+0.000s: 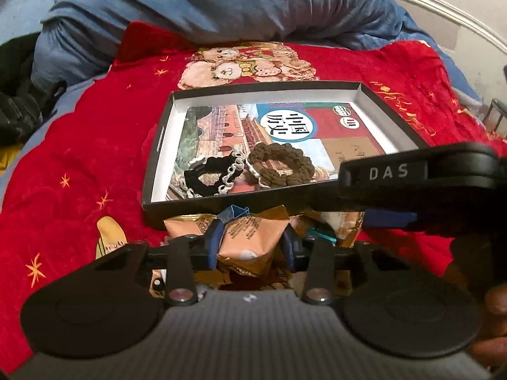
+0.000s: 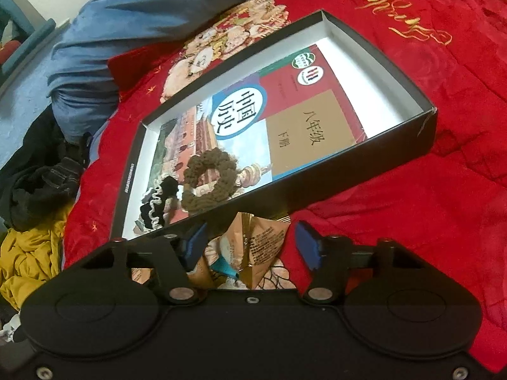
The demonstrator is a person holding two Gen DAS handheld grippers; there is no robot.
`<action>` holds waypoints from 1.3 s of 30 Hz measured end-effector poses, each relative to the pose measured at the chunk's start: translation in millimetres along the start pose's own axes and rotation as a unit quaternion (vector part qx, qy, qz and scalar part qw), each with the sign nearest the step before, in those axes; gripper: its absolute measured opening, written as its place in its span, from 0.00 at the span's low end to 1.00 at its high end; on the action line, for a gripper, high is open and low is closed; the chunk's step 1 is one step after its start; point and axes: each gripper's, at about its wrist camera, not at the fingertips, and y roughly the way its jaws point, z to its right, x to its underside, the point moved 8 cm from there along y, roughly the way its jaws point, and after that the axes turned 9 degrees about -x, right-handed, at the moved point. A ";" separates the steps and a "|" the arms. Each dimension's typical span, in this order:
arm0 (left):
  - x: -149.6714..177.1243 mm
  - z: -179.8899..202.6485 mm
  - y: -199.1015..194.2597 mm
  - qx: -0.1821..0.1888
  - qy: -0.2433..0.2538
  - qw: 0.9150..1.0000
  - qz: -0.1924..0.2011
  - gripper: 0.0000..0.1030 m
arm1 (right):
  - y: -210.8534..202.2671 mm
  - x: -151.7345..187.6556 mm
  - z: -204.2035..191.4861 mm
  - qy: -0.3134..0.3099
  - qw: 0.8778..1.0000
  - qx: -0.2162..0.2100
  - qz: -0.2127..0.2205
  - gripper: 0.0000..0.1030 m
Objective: Organize objects
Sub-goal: 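Grasp a brown wrapped candy with the left tool while the right tool grasps another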
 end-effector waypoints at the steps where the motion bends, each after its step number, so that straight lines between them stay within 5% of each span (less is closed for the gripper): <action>1: -0.2 -0.3 -0.5 -0.002 -0.003 1.000 0.000 0.41 | 1.1 -0.2 1.0 0.003 1.000 0.002 -0.003 0.49; 20: -13.3 -11.8 -21.0 -0.001 -0.032 0.999 0.011 0.40 | -12.4 -1.6 -5.6 -0.030 0.998 0.042 0.025 0.34; 39: -32.2 -19.7 -44.1 0.010 -0.063 0.996 0.067 0.40 | -33.2 -4.6 -28.2 -0.054 0.997 -0.001 0.061 0.33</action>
